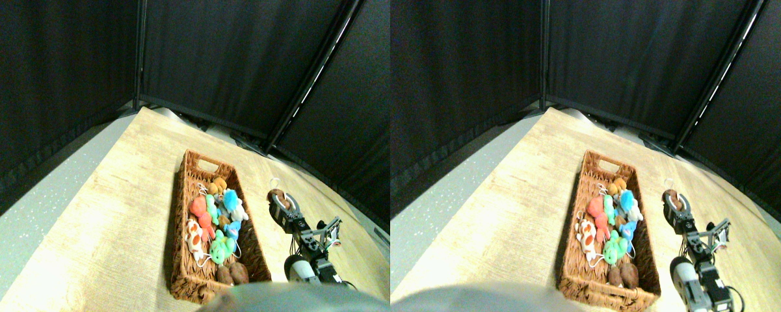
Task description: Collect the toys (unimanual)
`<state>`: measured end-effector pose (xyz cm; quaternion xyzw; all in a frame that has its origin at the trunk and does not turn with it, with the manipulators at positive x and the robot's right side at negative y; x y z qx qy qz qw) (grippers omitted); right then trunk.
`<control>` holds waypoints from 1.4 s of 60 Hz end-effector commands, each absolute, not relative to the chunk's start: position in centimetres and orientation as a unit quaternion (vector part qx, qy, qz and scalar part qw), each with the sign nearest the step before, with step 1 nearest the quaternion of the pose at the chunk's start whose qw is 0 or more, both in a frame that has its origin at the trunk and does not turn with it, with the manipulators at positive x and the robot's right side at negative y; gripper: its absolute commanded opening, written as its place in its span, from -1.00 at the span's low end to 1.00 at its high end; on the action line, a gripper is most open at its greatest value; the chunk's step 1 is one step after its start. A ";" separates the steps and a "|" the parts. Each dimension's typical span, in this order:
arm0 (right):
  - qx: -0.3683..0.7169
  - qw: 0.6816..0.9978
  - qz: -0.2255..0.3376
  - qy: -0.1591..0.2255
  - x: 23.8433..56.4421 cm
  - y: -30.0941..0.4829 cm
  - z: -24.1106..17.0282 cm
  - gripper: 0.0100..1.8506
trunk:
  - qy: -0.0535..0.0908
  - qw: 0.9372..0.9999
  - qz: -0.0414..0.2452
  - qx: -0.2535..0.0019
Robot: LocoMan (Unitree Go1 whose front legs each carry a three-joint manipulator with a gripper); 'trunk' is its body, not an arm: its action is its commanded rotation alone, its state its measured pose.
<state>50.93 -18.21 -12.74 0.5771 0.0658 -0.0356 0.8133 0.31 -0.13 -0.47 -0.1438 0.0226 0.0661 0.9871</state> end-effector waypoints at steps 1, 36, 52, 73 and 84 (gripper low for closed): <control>0.579 0.813 -0.005 0.054 51.2 -17.2 -12.0 -0.95 | 0.010 0.985 0.072 -0.157; 0.583 0.807 0.032 0.085 49.5 -12.9 -10.6 -0.95 | 0.005 0.979 0.082 -0.185; 0.582 0.804 0.040 0.112 48.1 -11.7 -11.0 -0.95 | 0.004 0.978 0.082 -0.192; 0.591 0.794 0.049 0.133 47.0 -10.8 -11.9 -0.95 | 0.006 0.976 0.087 -0.199; 0.597 0.787 0.051 0.146 46.9 -10.3 -12.2 -0.95 | 0.005 0.976 0.089 -0.201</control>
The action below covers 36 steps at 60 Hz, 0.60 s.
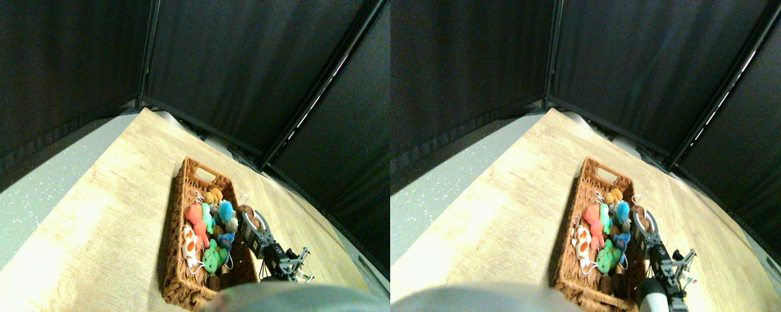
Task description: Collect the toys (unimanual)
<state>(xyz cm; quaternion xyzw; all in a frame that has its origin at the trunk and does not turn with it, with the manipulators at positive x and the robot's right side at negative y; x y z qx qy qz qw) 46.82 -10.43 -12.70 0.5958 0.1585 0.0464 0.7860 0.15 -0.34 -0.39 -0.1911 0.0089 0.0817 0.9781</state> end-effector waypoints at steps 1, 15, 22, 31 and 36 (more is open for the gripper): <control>0.598 0.786 0.050 0.147 46.9 -10.3 -12.2 -0.95 | 0.006 0.976 0.089 -0.201; 0.598 0.789 0.026 0.142 47.1 -10.6 -12.0 -0.59 | 0.008 0.976 0.087 -0.198; 0.577 0.803 0.034 0.144 47.4 -11.2 -11.9 0.01 | 0.009 0.977 0.086 -0.196; 0.576 0.806 0.032 0.131 47.8 -11.8 -11.7 0.24 | 0.012 0.978 0.083 -0.191; 0.581 0.804 0.033 0.119 48.3 -12.5 -11.7 0.25 | 0.012 0.979 0.082 -0.188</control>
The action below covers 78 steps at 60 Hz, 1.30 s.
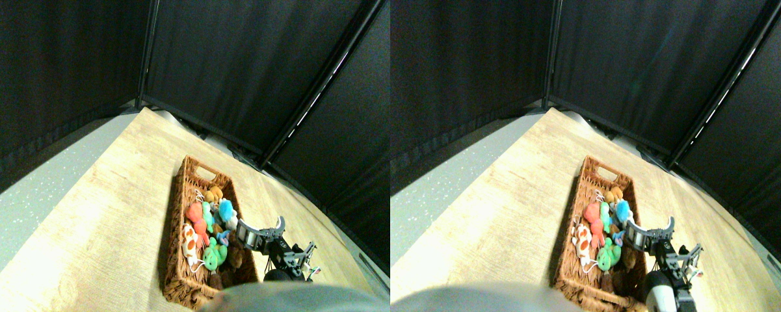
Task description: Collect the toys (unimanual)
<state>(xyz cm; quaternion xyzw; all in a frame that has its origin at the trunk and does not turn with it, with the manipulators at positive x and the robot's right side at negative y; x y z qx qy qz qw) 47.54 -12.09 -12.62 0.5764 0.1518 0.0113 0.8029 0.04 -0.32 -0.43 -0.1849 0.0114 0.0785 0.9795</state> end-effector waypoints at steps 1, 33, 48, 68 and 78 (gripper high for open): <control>0.581 0.804 0.033 0.119 48.3 -12.5 -11.7 0.25 | 0.012 0.979 0.082 -0.188; 0.577 0.817 -0.003 0.010 49.4 -15.3 -11.4 -0.86 | 0.015 0.983 0.068 -0.167; 0.529 0.846 -0.043 -0.053 50.0 -18.6 -11.4 -0.95 | 0.018 0.987 0.058 -0.149; 0.535 0.833 -0.113 -0.085 48.6 -21.8 -12.3 -0.95 | 0.023 0.991 0.043 -0.125; 0.558 0.817 -0.123 -0.083 47.7 -23.1 -13.0 -0.95 | 0.022 0.992 0.039 -0.117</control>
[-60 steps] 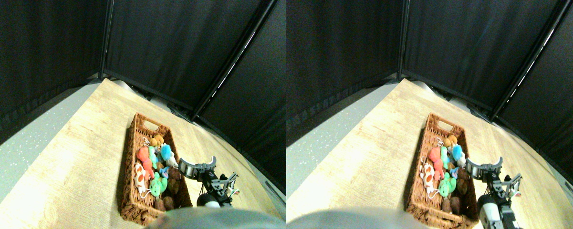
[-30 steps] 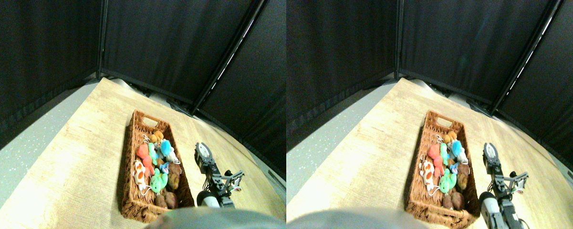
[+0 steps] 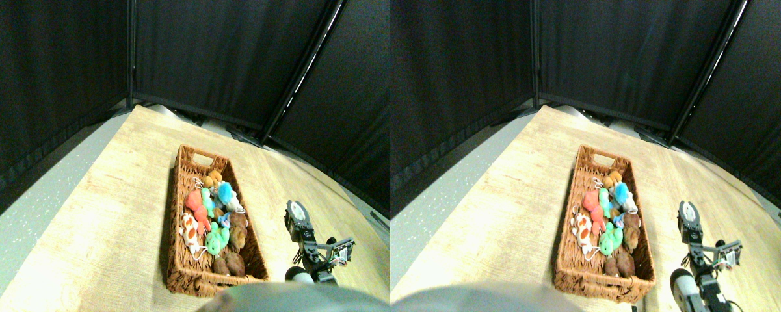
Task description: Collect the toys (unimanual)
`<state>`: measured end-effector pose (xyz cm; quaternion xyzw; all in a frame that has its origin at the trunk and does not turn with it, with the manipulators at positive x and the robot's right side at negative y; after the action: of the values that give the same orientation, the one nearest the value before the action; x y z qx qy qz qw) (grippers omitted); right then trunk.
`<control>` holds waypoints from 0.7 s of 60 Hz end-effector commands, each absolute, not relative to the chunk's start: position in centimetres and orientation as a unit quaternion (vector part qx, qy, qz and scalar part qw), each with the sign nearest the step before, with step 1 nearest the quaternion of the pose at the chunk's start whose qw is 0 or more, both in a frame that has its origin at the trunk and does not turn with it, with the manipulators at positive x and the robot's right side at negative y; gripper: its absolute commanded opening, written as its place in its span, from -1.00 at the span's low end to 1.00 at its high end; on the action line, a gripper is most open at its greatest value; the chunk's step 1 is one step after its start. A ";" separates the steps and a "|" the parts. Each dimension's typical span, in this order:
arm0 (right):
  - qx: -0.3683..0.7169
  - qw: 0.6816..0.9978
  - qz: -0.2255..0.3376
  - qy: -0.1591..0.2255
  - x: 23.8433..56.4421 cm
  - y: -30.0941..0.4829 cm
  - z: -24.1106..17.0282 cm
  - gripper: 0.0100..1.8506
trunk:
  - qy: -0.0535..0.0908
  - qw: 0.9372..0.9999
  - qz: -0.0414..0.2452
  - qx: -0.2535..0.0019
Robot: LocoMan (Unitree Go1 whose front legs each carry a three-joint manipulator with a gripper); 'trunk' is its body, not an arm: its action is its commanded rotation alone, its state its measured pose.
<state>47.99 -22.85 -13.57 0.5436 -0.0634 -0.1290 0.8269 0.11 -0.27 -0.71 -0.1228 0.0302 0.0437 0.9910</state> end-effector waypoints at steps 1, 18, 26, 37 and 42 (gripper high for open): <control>0.559 0.816 -0.124 -0.082 47.6 -23.2 -13.1 -0.95 | 0.023 0.992 0.038 -0.116; 0.543 0.826 -0.140 -0.062 46.4 -24.4 -13.7 -0.95 | 0.024 0.994 0.031 -0.103; 0.522 0.837 -0.152 -0.061 46.1 -24.7 -13.6 -0.95 | 0.025 0.995 0.028 -0.097; 0.519 0.838 -0.156 -0.058 45.6 -25.5 -13.8 -0.95 | 0.026 0.996 0.019 -0.089; 0.517 0.839 -0.155 -0.062 45.4 -25.8 -13.7 -0.95 | 0.026 0.996 0.019 -0.086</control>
<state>45.49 -25.71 -14.41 0.5218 -0.0461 -0.1660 0.8355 0.25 -0.17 -0.85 -0.0883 0.0374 0.0247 0.9951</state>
